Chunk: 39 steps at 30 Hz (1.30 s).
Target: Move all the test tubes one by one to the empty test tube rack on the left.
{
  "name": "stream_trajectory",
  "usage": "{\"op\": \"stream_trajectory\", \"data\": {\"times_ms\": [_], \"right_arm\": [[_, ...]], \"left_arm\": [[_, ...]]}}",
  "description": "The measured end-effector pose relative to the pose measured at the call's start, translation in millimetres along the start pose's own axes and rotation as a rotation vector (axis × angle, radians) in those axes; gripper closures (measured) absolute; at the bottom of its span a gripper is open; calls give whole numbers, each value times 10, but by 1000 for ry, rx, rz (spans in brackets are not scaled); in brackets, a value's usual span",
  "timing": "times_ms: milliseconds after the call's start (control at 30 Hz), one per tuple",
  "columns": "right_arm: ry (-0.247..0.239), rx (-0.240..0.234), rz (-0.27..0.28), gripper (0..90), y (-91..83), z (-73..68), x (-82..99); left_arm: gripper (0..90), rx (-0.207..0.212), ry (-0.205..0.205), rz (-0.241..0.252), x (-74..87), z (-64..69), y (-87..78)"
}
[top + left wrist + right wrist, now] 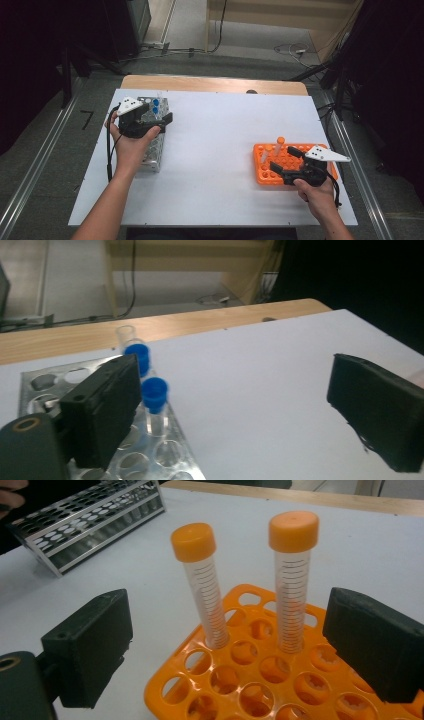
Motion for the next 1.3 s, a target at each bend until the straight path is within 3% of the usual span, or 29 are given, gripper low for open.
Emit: {"op": "stream_trajectory", "data": {"times_ms": [267, 400, 567, 767, 833, 967, 1133, 1300], "right_arm": [[66, 97, 14, 255, 38, 151, -47], [72, 110, 1, 340, 90, 188, -42], [99, 125, -32, 438, 174, 245, -27], [93, 157, -74, 554, 294, 267, 15], [84, 168, -88, 591, 325, 266, 31], [79, 211, -103, 668, 340, 287, 53], [74, 254, -87, 725, 326, 308, 54], [60, 251, -37, 728, 266, 283, 2]], "left_arm": [[0, 63, 5, 47, 21, 291, -218], [0, 89, 8, 65, 51, 434, -318], [0, 115, 39, 82, 62, 612, -436], [0, 144, 52, 86, 127, 790, -503], [0, 150, 69, 74, 153, 833, -502], [0, 159, 62, 75, 193, 889, -522], [0, 173, 56, 69, 255, 946, -512], [0, 180, 56, 65, 273, 985, -502]]}}
Point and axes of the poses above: each handheld gripper's, and its own axes: y roughly forward along the jaws, x roughly out of its underside, z roughly to its right, the point moved 7 cm from there along y, roughly forward along the jaws, and after that the axes turned 12 degrees about y, right-handed, at the moved point
